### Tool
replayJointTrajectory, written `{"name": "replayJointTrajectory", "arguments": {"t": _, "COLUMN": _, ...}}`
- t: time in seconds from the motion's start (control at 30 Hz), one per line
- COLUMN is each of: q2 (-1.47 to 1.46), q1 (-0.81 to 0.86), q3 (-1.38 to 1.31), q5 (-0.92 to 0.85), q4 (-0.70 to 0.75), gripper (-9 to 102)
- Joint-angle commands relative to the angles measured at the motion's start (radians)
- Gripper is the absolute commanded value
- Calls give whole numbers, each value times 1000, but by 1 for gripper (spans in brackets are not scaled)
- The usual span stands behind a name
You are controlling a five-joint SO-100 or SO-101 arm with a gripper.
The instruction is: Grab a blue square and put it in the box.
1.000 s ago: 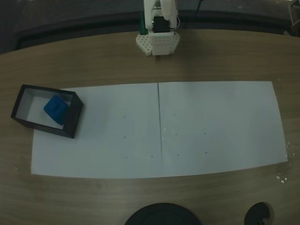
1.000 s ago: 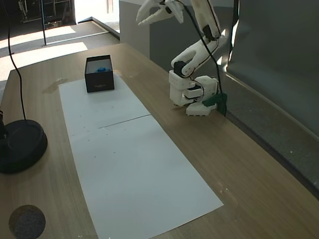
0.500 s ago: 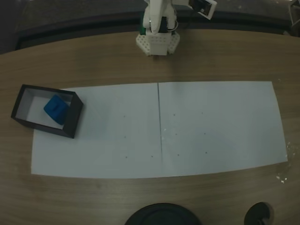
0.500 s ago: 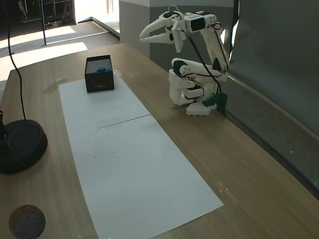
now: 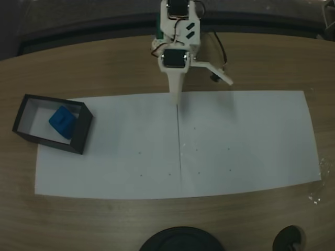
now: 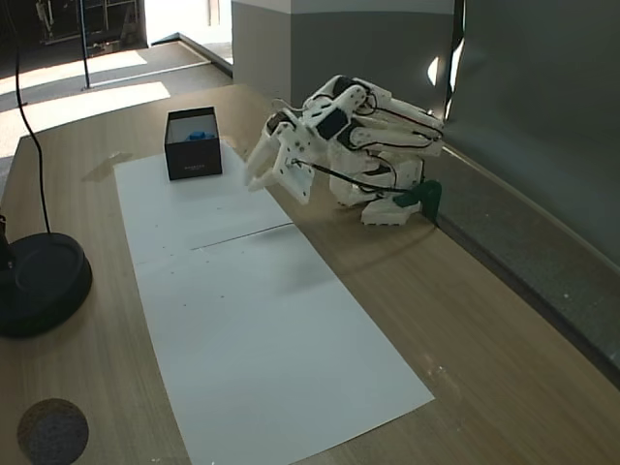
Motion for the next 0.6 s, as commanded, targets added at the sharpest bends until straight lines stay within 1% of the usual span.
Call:
{"name": "replayJointTrajectory", "arguments": {"t": 0.0, "q2": 2, "q1": -35, "q3": 31, "q5": -3, "q4": -14, "gripper": 0}}
{"name": "replayJointTrajectory", "arguments": {"t": 0.07, "q2": 2, "q1": -38, "q3": 20, "q5": -3, "q4": 28, "gripper": 0}}
{"name": "replayJointTrajectory", "arguments": {"t": 0.27, "q2": 0, "q1": -124, "q3": -40, "q5": -6, "q4": 252, "gripper": 0}}
{"name": "replayJointTrajectory", "arguments": {"t": 0.57, "q2": 0, "q1": -123, "q3": -41, "q5": -3, "q4": 252, "gripper": 0}}
